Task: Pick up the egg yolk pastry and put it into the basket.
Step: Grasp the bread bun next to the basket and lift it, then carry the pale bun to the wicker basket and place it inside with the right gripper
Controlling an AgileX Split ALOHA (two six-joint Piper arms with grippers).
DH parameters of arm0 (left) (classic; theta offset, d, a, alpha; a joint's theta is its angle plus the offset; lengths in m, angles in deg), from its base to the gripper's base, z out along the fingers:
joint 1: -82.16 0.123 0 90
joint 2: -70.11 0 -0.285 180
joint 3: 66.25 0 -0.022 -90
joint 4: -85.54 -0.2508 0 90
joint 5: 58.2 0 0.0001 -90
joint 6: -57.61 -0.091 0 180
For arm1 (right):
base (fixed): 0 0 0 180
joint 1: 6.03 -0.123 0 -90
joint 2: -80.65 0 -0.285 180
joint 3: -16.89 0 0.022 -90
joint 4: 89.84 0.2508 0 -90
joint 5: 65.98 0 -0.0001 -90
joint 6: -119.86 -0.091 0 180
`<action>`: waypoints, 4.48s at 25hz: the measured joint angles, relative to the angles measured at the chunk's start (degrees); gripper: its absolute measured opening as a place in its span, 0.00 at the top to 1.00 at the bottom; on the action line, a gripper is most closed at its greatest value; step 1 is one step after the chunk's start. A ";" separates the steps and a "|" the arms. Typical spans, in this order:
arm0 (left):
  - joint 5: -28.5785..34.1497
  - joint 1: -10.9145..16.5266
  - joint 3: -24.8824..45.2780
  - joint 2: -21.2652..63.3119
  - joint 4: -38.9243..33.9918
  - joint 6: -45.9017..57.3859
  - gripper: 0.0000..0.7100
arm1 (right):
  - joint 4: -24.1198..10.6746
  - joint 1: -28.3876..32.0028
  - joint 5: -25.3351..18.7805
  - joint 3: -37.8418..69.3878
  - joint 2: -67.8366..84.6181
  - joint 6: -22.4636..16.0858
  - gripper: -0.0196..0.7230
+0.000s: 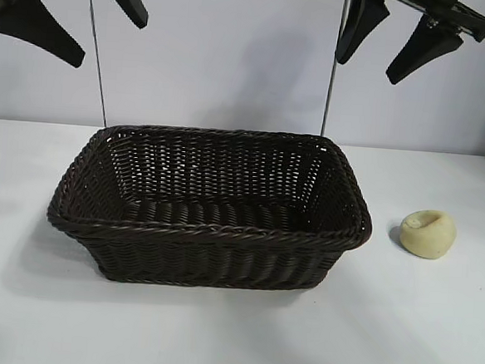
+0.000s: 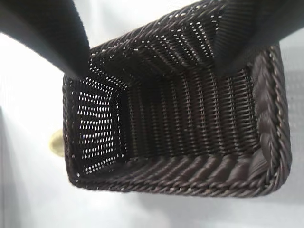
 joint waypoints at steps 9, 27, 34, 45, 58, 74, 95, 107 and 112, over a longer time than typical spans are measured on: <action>0.37 -1.16 0.07 -4.03 1.21 0.00 0.25 | 0.00 0.00 0.00 0.00 0.00 0.00 0.31; 0.31 -1.23 0.24 -4.37 1.25 0.00 0.25 | -13.31 0.19 -4.68 0.00 0.00 -0.32 0.31; 0.31 -1.23 0.24 -4.37 1.20 0.00 0.25 | -14.35 4.95 -4.80 0.00 0.00 -1.09 0.31; 0.31 -1.23 0.24 -4.37 1.20 0.00 0.25 | -12.01 8.46 -4.80 0.00 -0.13 -1.09 0.31; 0.08 -1.23 0.24 -4.37 1.20 0.00 0.25 | -10.71 8.46 -3.43 10.00 -6.64 -1.09 0.31; -0.11 -1.23 0.24 -4.37 1.20 0.00 0.25 | -12.46 8.46 3.10 11.64 -13.96 -1.87 0.31; -0.29 -1.23 0.24 -4.37 1.20 0.00 0.25 | -12.75 8.46 4.45 11.64 -14.09 -2.63 0.70; -0.29 -1.23 0.24 -4.37 1.20 0.00 0.25 | -12.87 8.46 2.73 11.68 -2.49 -2.63 0.71; -0.29 -1.23 0.24 -4.37 1.20 0.00 0.25 | -11.92 8.46 2.24 11.71 3.68 -2.63 0.71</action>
